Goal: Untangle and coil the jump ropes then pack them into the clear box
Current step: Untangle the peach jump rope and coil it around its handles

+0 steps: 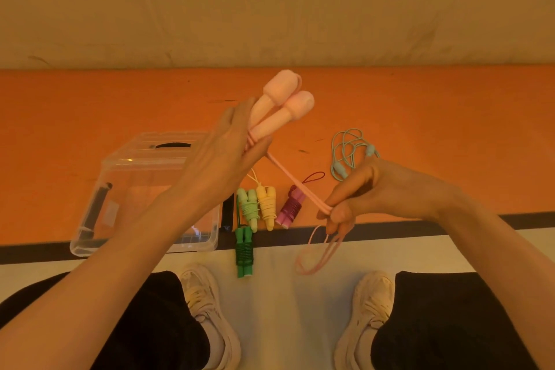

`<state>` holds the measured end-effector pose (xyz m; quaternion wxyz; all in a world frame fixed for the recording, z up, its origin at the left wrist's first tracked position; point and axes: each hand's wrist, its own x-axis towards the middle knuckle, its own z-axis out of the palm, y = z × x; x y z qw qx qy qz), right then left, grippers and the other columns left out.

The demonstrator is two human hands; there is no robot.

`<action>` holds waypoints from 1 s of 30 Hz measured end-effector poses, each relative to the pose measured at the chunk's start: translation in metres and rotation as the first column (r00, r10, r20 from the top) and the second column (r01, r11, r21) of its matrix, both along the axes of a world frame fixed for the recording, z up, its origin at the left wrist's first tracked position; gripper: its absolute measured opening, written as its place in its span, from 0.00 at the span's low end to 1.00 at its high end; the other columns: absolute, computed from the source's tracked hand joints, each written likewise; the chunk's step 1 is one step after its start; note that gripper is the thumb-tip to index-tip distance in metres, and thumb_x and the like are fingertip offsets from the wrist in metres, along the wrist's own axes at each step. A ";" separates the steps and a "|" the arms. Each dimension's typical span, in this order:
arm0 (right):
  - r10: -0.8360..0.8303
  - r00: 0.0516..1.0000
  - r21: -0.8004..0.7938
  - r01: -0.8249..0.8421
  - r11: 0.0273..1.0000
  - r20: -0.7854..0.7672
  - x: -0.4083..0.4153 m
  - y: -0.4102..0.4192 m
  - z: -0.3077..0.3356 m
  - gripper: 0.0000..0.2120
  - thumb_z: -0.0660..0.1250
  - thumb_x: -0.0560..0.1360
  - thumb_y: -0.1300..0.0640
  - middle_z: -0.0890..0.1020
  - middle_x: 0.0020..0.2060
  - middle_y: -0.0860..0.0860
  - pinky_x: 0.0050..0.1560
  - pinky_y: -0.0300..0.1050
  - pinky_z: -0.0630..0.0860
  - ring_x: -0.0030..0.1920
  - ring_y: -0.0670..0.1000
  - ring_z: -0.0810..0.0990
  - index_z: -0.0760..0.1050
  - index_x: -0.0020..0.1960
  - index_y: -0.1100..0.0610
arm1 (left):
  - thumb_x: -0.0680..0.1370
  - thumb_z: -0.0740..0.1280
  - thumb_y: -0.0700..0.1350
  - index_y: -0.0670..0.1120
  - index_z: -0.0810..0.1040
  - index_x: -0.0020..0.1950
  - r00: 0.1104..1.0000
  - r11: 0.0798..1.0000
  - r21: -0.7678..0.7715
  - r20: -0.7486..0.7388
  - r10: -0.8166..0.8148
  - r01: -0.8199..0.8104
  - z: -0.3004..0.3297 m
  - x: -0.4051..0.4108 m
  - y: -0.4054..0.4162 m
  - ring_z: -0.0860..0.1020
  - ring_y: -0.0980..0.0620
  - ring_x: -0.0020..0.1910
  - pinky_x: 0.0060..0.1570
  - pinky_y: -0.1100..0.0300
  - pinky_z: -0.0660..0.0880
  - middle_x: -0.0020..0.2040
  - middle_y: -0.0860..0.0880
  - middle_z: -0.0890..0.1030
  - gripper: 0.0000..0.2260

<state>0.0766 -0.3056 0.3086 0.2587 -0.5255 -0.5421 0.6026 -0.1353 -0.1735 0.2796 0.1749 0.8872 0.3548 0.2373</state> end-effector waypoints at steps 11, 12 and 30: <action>-0.057 0.975 0.064 0.073 0.995 -0.217 0.012 -0.001 0.005 0.13 0.76 0.65 0.48 0.86 0.39 0.54 0.42 0.41 0.80 0.37 0.51 0.84 0.86 0.46 0.53 | 0.63 0.54 0.73 0.50 0.54 0.78 0.971 0.995 -0.058 -0.221 -0.087 0.076 0.008 -0.003 -0.004 0.74 0.50 0.51 0.45 0.52 0.74 0.66 0.49 0.69 0.48; -0.047 0.974 0.060 0.061 0.996 -0.221 0.012 -0.001 0.005 0.12 0.76 0.65 0.48 0.86 0.39 0.54 0.42 0.41 0.80 0.37 0.51 0.84 0.86 0.46 0.53 | 0.63 0.54 0.73 0.49 0.53 0.78 0.963 0.997 -0.015 -0.257 -0.082 0.081 0.007 -0.002 -0.005 0.75 0.50 0.50 0.43 0.52 0.74 0.65 0.48 0.69 0.48; -0.244 0.927 0.112 0.220 0.969 0.284 0.042 -0.013 0.016 0.07 0.74 0.67 0.61 0.81 0.31 0.57 0.35 0.39 0.76 0.31 0.50 0.78 0.82 0.45 0.60 | 0.76 0.58 0.56 0.45 0.62 0.74 0.949 0.985 0.171 -0.311 0.061 -0.008 0.006 -0.006 0.002 0.71 0.50 0.34 0.30 0.52 0.73 0.56 0.45 0.72 0.29</action>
